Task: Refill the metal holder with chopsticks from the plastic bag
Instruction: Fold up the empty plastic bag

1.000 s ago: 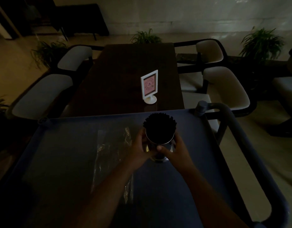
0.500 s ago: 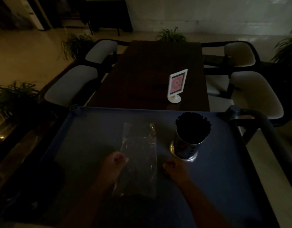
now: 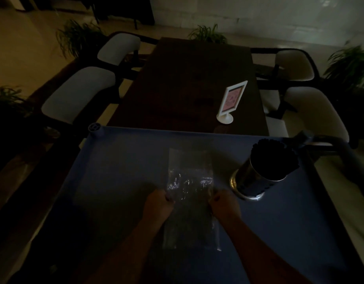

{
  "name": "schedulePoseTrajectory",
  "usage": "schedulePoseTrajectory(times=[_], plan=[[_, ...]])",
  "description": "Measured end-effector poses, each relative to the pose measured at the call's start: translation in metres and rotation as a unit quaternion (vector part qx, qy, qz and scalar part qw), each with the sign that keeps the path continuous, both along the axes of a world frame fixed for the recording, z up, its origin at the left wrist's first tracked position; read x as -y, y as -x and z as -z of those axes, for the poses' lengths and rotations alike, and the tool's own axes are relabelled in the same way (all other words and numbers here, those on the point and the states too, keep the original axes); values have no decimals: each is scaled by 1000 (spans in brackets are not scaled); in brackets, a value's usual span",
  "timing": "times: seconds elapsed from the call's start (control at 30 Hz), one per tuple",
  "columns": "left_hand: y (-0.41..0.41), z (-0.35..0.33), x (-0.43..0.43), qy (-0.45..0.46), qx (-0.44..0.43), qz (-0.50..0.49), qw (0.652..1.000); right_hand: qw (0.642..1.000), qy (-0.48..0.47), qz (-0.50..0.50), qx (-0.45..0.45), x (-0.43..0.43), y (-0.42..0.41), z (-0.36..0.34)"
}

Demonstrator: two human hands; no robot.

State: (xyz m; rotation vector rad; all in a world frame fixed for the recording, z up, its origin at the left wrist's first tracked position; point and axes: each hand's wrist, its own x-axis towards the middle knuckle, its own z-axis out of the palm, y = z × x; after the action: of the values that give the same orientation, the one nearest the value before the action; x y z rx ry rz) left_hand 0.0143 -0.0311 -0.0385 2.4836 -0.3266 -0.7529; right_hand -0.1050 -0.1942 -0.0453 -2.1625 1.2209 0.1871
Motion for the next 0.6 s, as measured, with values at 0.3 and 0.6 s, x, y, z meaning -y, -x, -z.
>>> schedulePoseTrajectory(times=[0.3, 0.6], plan=[[-9, -32, -26, 236, -191, -96, 948, 913, -292, 155, 238, 1, 23, -21], [6, -63, -34, 306, -197, -57, 930, 897, -311, 121, 290, 11, 47, -61]])
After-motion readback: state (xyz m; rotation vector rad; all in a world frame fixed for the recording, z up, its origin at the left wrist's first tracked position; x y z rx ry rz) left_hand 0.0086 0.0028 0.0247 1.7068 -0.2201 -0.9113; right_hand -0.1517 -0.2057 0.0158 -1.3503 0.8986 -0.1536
